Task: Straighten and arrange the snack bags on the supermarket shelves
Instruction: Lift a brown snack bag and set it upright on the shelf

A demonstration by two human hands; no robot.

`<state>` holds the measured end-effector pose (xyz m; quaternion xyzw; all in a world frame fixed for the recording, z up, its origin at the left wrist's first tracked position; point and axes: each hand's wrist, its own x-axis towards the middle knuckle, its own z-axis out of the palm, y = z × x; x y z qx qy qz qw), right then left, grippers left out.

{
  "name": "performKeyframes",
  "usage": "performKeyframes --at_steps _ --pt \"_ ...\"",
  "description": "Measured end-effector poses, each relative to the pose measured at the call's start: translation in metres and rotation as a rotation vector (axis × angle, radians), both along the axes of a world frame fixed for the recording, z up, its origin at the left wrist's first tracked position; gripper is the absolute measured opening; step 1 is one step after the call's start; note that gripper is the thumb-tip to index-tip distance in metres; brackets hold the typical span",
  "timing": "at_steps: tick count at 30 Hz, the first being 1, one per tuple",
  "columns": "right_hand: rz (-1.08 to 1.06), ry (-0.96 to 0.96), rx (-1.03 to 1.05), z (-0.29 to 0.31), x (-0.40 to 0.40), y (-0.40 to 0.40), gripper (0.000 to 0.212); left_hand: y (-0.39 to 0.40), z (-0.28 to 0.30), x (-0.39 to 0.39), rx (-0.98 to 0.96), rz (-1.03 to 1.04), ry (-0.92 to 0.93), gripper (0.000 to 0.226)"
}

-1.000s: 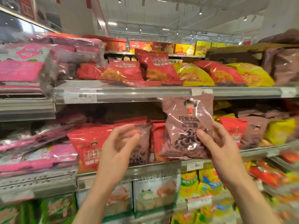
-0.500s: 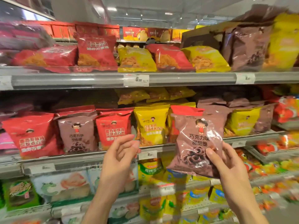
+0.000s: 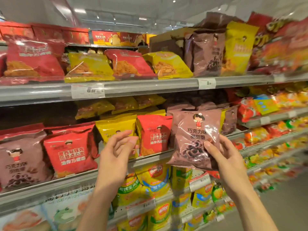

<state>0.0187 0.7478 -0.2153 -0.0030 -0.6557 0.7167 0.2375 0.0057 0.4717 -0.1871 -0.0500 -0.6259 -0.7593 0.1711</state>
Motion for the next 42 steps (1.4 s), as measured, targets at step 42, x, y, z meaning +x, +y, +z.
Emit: performKeyframes --at_steps 42 --pt "0.109 0.316 0.182 0.158 -0.231 0.296 0.044 0.336 0.200 -0.199 -1.054 0.419 0.453 0.048"
